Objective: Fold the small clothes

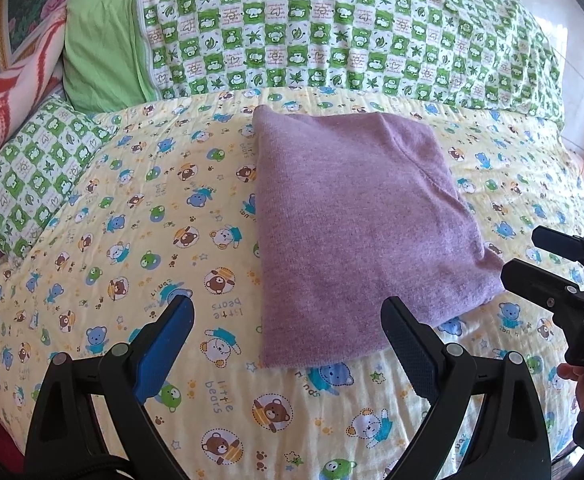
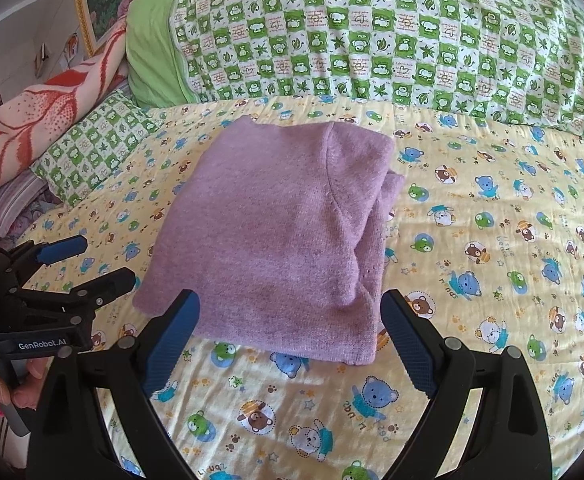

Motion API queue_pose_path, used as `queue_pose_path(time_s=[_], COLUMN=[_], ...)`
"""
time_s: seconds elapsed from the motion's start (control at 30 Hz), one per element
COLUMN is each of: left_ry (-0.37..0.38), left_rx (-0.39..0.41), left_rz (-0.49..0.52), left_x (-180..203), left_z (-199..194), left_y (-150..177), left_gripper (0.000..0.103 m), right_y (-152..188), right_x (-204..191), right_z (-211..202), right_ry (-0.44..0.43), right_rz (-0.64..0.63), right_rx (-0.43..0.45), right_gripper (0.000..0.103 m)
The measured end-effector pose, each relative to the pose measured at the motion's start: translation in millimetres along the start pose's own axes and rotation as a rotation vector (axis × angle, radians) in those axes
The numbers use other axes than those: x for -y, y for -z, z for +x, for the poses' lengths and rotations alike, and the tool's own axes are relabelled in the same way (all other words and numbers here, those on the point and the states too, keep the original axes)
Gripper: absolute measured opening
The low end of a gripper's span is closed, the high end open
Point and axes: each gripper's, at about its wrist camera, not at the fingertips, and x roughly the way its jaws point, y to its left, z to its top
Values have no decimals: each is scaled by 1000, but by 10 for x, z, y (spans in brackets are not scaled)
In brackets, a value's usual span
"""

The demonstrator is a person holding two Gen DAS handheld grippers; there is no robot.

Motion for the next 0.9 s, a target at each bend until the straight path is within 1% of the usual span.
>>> queue_pose_path(time_s=[0.9], left_ry=[6], left_rx=[-10], left_rz=[-9], left_x=[-22], left_z=[87], left_y=[-76], left_gripper=[95], right_y=[-62], right_x=[91], right_z=[42], right_ry=[-1], right_rz=[18], right_rx=[-3], right_gripper=[93])
